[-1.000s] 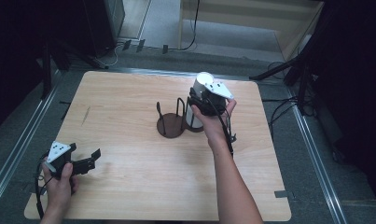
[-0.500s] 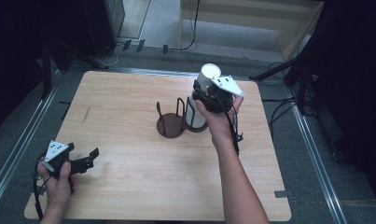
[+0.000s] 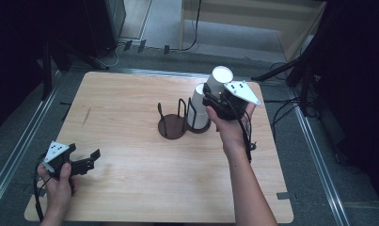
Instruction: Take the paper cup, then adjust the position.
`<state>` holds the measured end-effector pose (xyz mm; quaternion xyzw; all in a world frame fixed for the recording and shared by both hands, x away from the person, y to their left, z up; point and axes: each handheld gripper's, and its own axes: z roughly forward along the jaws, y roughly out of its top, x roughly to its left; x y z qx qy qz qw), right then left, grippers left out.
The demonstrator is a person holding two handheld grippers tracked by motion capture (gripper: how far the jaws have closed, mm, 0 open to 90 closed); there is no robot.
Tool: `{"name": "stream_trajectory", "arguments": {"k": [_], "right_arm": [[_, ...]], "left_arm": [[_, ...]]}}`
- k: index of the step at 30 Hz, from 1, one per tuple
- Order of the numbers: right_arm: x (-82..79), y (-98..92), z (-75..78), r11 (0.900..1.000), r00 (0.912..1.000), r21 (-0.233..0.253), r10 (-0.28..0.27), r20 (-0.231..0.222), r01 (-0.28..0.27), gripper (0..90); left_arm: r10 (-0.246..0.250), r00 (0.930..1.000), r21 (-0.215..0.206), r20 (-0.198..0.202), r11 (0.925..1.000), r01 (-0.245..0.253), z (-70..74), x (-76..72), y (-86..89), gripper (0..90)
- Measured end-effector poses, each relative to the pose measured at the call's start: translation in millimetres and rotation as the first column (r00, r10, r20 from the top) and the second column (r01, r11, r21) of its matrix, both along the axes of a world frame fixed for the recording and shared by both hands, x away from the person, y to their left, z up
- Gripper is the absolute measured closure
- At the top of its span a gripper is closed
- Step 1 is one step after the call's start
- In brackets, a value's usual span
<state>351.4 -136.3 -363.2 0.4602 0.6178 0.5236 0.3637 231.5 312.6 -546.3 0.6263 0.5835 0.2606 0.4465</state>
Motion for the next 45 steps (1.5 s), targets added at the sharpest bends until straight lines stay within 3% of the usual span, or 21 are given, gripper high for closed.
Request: {"name": "stream_trajectory", "arguments": {"k": [11,13,21,26,29,35,39,40,42,45], "right_arm": [[-28.1,-13.8,-15.9,1.0,0.9998,-0.001,-0.014,-0.017,0.014,29.7],[-33.7,-16.4,-21.0,1.0,0.9995,0.006,-0.013,-0.029,0.013,29.7],[-54.9,-21.9,-51.0,1.0,0.998,0.011,-0.015,-0.061,0.016,29.6],[-63.0,-21.2,-67.4,1.0,0.9975,-0.005,-0.008,-0.07,0.007,29.5],[-68.6,-21.0,-78.2,1.0,0.9972,-0.01,-0.01,-0.074,0.009,29.5],[-76.5,-20.8,-100.7,1.0,0.9942,-0.016,-0.004,-0.108,0.002,29.5],[-79.1,-19.8,-110.0,0.999,0.9929,-0.032,-0.001,-0.119,-0.003,29.5],[-80.0,-19.1,-111.6,0.999,0.9926,-0.033,0.0,-0.122,-0.004,29.5],[-81.5,-18.2,-114.0,0.999,0.9928,-0.043,0.002,-0.12,-0.007,29.5],[-83.6,-15.1,-119.4,0.998,0.993,-0.055,0.005,-0.118,-0.011,29.5]], "left_arm": [[-0.026,0.9997,0.001,0.001,0.9997,0.026,1.8,0.9,-2.1,1.1],[-0.031,0.9995,-0.033,0.008,0.999,0.031,4.0,1.0,-2.8,1.1],[-0.075,0.9967,-0.081,0.03,0.9937,0.077,12.9,3.6,-12.6,1.1],[-0.105,0.9936,-0.071,0.042,0.9916,0.108,17.2,8.1,-24.0,1.1],[-0.126,0.991,-0.043,0.046,0.9908,0.128,21.6,7.5,-32.8,1.1],[-0.198,0.9796,-0.042,0.035,0.979,0.199,39.5,2.1,-47.4,1.1],[-0.252,0.9672,-0.038,0.029,0.9666,0.253,51.3,0.3,-60.5,1.1],[-0.279,0.9595,-0.04,0.037,0.959,0.281,53.6,0.4,-63.2,1.1],[-0.306,0.9515,-0.012,0.034,0.9519,0.306,58.5,0.4,-71.9,1.1],[-0.323,0.9464,0.0,0.017,0.9465,0.323,63.7,3.6,-83.1,1.1]]}}
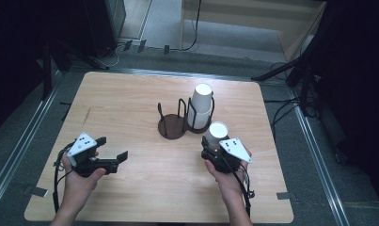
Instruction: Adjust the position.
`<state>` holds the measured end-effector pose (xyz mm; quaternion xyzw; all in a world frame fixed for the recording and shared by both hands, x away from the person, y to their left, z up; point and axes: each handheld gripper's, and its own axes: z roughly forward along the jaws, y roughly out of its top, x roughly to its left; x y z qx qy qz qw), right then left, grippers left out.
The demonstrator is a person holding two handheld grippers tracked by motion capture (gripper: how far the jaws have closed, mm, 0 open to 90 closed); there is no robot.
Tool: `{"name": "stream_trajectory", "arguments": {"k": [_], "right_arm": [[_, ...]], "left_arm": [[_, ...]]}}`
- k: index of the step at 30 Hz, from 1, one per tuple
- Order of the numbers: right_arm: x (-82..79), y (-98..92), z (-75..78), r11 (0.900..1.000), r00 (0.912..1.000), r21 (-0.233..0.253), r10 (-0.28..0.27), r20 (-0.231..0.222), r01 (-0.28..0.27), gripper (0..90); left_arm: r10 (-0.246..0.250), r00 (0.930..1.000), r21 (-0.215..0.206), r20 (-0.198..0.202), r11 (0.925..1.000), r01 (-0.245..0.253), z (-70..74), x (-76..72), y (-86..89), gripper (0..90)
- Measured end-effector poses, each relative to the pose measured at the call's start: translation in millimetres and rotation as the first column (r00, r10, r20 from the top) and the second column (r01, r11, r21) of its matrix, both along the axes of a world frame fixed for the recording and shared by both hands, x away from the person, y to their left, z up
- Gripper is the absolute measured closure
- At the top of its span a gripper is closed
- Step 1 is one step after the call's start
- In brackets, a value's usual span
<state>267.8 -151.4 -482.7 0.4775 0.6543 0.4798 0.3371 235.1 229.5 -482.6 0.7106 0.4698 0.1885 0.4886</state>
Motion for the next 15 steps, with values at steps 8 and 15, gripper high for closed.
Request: {"name": "stream_trajectory", "arguments": {"k": [8,15], "right_arm": [[-5.0,10.8,-6.5,0.999,0.9996,-0.045,0.026,0.005,-0.026,29.6],[-9.6,20.6,-13.2,0.996,0.9988,-0.07,0.049,0.008,-0.048,29.6]], "left_arm": [[-0.081,0.9967,-0.014,-0.008,0.9966,0.081,12.8,11.5,-26.1,1.1],[-0.16,0.987,-0.043,-0.016,0.9863,0.159,19.7,13.8,-41.1,1.5]]}}
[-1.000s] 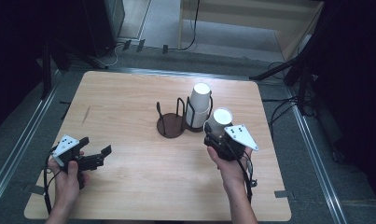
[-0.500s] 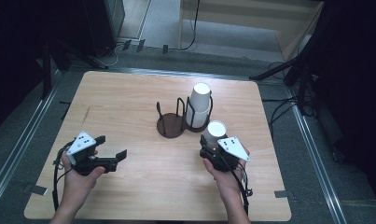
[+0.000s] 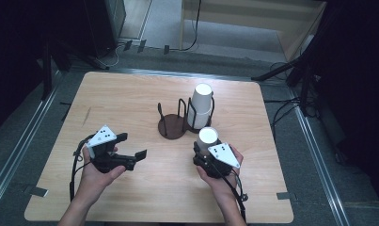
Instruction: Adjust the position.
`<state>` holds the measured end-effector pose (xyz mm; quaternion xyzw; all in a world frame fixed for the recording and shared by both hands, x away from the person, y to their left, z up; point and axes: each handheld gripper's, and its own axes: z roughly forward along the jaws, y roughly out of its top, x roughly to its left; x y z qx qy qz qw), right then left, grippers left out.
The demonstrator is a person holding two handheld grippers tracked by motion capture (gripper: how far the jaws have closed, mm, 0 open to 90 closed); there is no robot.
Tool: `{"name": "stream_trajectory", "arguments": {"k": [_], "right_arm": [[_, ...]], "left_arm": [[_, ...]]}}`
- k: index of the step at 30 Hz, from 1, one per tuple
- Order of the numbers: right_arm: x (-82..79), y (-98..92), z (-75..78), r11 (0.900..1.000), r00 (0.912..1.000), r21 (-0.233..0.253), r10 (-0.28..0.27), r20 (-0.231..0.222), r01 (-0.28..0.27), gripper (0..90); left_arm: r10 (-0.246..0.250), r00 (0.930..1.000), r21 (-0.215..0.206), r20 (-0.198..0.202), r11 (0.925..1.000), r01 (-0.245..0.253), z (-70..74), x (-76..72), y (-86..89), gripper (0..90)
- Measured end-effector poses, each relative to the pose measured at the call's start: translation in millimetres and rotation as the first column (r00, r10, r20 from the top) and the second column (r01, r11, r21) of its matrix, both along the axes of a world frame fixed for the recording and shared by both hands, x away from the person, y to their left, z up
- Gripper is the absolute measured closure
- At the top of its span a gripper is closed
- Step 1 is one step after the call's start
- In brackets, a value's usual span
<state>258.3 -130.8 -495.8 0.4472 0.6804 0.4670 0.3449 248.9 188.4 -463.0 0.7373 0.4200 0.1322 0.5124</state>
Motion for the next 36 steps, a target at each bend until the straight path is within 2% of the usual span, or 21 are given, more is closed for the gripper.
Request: {"name": "stream_trajectory", "arguments": {"k": [4,8,13,18,24,31,36], "right_arm": [[-4.4,10.4,-4.8,0.999,0.9997,-0.023,0.025,0.003,-0.025,29.6],[-7.3,19.2,-9.2,0.998,0.9987,-0.041,0.05,0.001,-0.05,29.7],[-12.1,29.5,-13.0,0.994,0.9964,-0.071,0.084,0.005,-0.084,30.0],[-16.6,37.3,-14.9,0.989,0.9936,-0.098,0.111,0.017,-0.109,30.3],[-20.4,47.3,-19.7,0.982,0.9894,-0.124,0.144,0.014,-0.141,30.4],[-22.2,51.6,-21.2,0.979,0.987,-0.132,0.16,0.015,-0.157,30.6],[-23.7,54.2,-21.7,0.978,0.9854,-0.131,0.168,0.024,-0.164,31.2]], "left_arm": [[-0.035,0.9993,0.022,-0.015,0.9991,0.036,-1.6,-1.1,-8.7,1.5],[-0.079,0.9968,0.023,-0.017,0.9966,0.079,-0.7,-4.7,-17.4,1.5],[-0.108,0.9936,0.028,-0.035,0.9937,0.109,-2.2,-4.9,-24.7,1.5],[-0.111,0.9923,0.027,-0.055,0.9933,0.113,-5.5,-2.5,-23.4,1.5],[-0.112,0.9921,0.006,-0.058,0.9937,0.112,-5.2,-1.3,-20.0,4.2],[-0.123,0.9908,0.026,-0.055,0.9918,0.125,-5.4,-2.5,-23.8,5.3],[-0.137,0.9882,0.036,-0.07,0.9896,0.139,-5.4,-4.0,-29.3,6.0]]}}
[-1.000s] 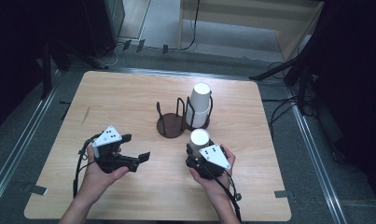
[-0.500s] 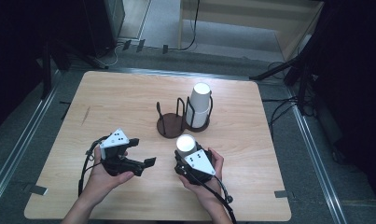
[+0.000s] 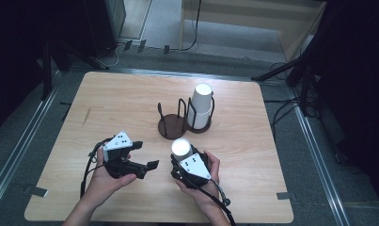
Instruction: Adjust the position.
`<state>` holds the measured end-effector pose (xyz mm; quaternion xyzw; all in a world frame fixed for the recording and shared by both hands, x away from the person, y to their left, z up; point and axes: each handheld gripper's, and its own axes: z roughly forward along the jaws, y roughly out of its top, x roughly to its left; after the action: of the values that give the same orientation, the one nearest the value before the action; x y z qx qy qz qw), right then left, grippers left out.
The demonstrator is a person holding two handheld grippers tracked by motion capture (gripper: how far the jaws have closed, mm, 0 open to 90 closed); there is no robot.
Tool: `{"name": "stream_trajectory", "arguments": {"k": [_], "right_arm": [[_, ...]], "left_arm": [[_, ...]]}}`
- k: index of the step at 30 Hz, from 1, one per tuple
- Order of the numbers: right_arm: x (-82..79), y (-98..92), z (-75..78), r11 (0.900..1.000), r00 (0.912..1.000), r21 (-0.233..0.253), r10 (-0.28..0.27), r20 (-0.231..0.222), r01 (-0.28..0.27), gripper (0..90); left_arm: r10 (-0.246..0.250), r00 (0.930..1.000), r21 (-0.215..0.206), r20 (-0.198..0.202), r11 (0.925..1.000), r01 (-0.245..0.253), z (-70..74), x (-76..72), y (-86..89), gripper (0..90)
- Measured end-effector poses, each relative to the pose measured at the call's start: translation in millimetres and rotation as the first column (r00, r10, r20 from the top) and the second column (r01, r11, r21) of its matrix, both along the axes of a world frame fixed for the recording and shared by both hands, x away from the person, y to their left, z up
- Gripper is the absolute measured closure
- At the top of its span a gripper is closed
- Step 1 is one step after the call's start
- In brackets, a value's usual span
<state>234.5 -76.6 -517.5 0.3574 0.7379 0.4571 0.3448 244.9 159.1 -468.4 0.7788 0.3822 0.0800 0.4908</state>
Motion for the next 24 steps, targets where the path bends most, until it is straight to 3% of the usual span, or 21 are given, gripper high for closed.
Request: {"name": "stream_trajectory", "arguments": {"k": [12,24], "right_arm": [[-6.4,10.8,-4.4,0.996,0.9984,-0.079,0.033,0.047,-0.029,32.0],[-13.7,22.2,-11.1,0.98,0.993,-0.191,0.08,0.087,-0.063,32.2]], "left_arm": [[-0.045,0.999,0.012,-0.008,0.9989,0.045,0.5,-2.4,-8.6,7.4],[-0.058,0.9983,0.03,-0.003,0.9979,0.058,0.9,-4.2,-13.4,13.7]]}}
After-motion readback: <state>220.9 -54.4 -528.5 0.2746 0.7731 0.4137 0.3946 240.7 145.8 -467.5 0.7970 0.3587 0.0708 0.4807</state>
